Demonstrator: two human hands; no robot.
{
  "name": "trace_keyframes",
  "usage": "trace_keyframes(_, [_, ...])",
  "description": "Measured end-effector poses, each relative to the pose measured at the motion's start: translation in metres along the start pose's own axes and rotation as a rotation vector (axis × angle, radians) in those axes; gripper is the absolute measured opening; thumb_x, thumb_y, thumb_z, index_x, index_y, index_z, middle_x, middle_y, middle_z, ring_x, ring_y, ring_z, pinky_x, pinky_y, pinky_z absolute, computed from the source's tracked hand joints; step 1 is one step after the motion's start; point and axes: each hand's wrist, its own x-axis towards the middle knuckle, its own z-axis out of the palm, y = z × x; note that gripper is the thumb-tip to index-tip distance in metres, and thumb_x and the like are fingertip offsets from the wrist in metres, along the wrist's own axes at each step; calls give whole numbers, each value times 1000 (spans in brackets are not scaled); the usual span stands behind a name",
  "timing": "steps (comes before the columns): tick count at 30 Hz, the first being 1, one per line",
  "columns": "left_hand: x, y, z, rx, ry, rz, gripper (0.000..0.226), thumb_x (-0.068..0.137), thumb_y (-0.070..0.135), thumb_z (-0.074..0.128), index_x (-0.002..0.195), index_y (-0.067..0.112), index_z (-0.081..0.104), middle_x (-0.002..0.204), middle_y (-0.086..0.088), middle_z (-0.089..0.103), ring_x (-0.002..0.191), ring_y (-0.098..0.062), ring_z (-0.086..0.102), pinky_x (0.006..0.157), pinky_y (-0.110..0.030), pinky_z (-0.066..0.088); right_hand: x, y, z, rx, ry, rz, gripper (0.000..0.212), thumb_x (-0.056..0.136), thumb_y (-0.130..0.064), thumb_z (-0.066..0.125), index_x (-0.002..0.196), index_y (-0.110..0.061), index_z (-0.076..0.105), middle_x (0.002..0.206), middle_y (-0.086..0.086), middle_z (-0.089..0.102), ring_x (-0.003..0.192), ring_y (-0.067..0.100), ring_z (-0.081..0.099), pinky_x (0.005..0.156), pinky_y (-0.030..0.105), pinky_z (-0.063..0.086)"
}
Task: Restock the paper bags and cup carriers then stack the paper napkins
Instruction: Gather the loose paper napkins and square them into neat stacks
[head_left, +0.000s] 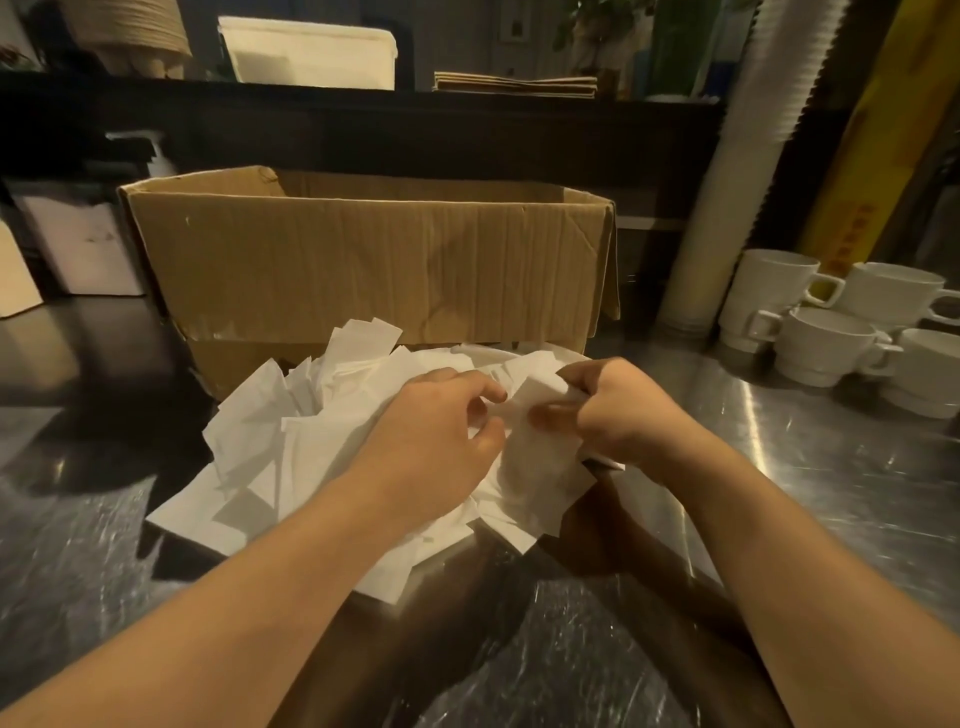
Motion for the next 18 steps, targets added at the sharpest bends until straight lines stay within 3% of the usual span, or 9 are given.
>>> trace_keyframes(3, [0, 2, -1, 4, 27, 5, 27, 99, 33, 67, 126, 34, 66, 118, 17, 59, 104, -6, 58, 91, -17, 46, -2, 0, -3, 121, 2, -37, 37, 90, -22, 77, 124, -17, 66, 105, -4, 70, 96, 17, 67, 67, 23, 53])
trace_keyframes(7, [-1, 7, -5, 4, 25, 8, 40, 97, 50, 65, 135, 40, 58, 128, 22, 51, 111, -7, 54, 89, -10, 40, -5, 1, -9, 359, -4, -120, 19, 90, -17, 76, 107, -22, 69, 104, -1, 74, 98, 20, 72, 85, 39, 62])
trace_keyframes(10, [-1, 10, -6, 20, 13, -22, 55, 95, 58, 64, 145, 46, 47, 143, 20, 48, 119, -9, 53, 100, -25, 47, -7, -1, -9, 557, -31, -139, 16, 93, -11, 71, 108, -17, 69, 103, 3, 76, 97, 25, 74, 79, 39, 64])
trace_keyframes(13, [-1, 11, -8, 16, 11, -62, 67, 93, 55, 68, 152, 45, 38, 149, 18, 45, 124, -13, 53, 103, -30, 52, -9, -5, -10, 760, -18, -157, 14, 97, -8, 63, 109, -12, 69, 96, 3, 78, 92, 22, 76, 72, 34, 63])
trace_keyframes(18, [2, 13, -7, -286, 126, -110, 42, 100, 32, 63, 141, 38, 52, 128, 18, 56, 101, -8, 58, 72, -10, 46, -11, -13, -13, 1166, -111, -207, 17, 97, -11, 58, 111, -4, 65, 91, 7, 75, 83, 19, 74, 71, 33, 62])
